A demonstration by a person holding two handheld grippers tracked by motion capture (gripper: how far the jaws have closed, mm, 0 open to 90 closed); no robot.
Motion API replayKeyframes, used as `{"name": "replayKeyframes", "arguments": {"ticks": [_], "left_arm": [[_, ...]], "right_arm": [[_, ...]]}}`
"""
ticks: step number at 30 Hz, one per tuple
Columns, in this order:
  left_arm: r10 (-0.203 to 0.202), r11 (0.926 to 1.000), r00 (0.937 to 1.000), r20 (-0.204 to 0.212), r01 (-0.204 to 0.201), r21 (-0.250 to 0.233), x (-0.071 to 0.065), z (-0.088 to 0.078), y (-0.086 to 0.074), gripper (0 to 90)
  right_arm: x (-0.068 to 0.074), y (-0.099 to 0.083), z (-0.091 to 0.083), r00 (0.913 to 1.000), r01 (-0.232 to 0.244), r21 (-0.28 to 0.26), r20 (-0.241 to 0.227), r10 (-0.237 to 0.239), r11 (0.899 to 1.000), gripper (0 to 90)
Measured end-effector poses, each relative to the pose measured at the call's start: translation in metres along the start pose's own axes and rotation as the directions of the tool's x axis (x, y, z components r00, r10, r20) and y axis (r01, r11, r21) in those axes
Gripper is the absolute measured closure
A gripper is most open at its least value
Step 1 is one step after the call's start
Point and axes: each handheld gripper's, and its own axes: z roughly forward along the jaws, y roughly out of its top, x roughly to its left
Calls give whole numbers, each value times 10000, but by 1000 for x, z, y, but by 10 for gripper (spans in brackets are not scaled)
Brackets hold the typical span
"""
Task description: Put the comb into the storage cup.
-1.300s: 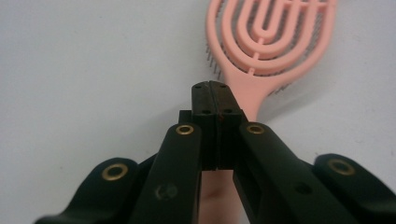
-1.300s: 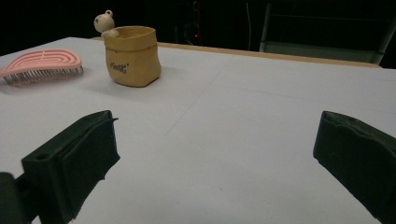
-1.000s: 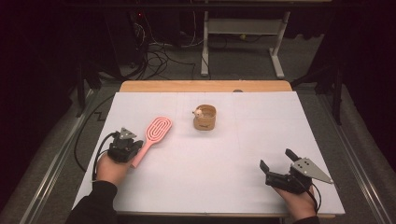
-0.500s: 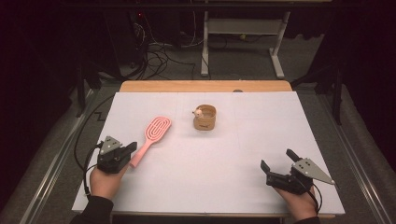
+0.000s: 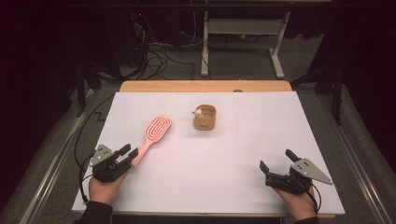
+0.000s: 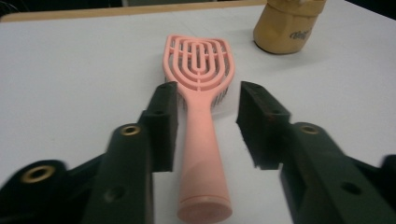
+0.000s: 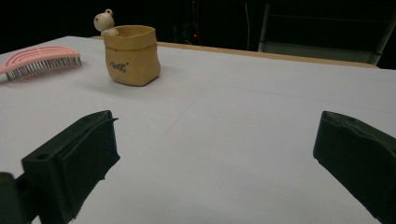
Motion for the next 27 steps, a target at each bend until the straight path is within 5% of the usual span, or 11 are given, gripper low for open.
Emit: {"name": "replayKeyframes", "arguments": {"ticks": [3, 8, 17, 22, 27], "left_arm": [[232, 9997, 9997, -81, -231, 102, -1, 1, 0, 464], [51, 10000, 9999, -94, -51, -29, -1, 1, 1, 352], [268, 9994, 9996, -13, -268, 228, -4, 7, 4, 9], [85, 9997, 9998, -204, -81, 238, -3, 6, 8, 0], [-13, 9997, 9999, 123, 10, 242, -2, 7, 6, 0]], "right_arm": [[0, 0, 0, 10000, -13, -25, 7, 13, 10000, 2], [0, 0, -2, 10000, 15, -40, -6, -15, 10000, 2], [1, 0, -3, 9999, 79, -115, -66, -80, 9999, 2], [2, 1, -3, 9999, 121, -145, -49, -121, 9998, 2], [2, 2, -5, 9998, 191, -161, -34, -191, 9997, 2]]}}
